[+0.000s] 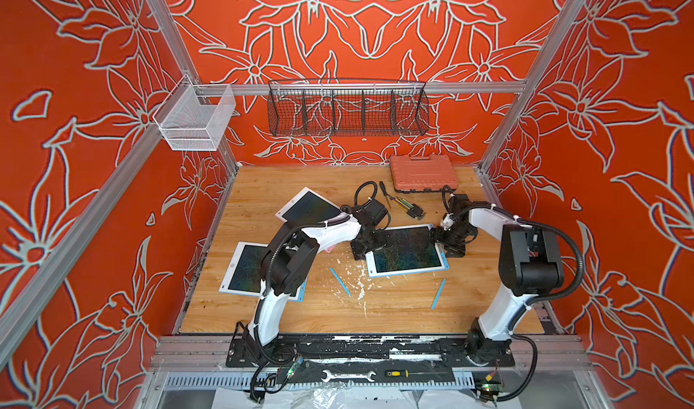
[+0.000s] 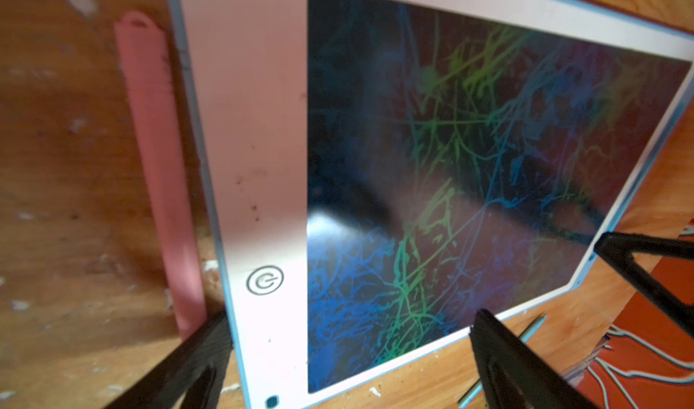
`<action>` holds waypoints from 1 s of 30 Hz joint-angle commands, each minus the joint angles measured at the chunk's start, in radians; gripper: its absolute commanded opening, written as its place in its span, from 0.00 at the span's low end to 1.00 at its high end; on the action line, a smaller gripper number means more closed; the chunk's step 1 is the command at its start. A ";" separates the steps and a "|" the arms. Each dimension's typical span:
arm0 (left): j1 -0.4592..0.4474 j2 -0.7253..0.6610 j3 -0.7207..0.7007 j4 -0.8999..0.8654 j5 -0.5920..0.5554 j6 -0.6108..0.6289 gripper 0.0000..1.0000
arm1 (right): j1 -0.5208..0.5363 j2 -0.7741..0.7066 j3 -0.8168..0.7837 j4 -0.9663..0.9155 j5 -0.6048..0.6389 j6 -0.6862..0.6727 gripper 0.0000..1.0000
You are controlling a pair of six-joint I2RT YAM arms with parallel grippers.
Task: Place the stylus back onto the writing tablet
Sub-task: Adjust the writing tablet at the center of the board.
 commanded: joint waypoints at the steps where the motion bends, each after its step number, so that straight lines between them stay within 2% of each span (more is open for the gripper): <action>1: 0.009 0.060 -0.029 -0.035 -0.043 0.012 0.97 | 0.032 0.017 -0.038 -0.031 -0.064 0.018 0.81; 12: 0.012 0.053 -0.051 -0.035 -0.054 0.015 0.97 | 0.079 0.014 -0.043 -0.028 -0.069 0.034 0.81; 30: 0.014 0.054 -0.057 -0.032 -0.053 0.013 0.97 | 0.064 0.059 0.066 -0.060 -0.035 0.022 0.83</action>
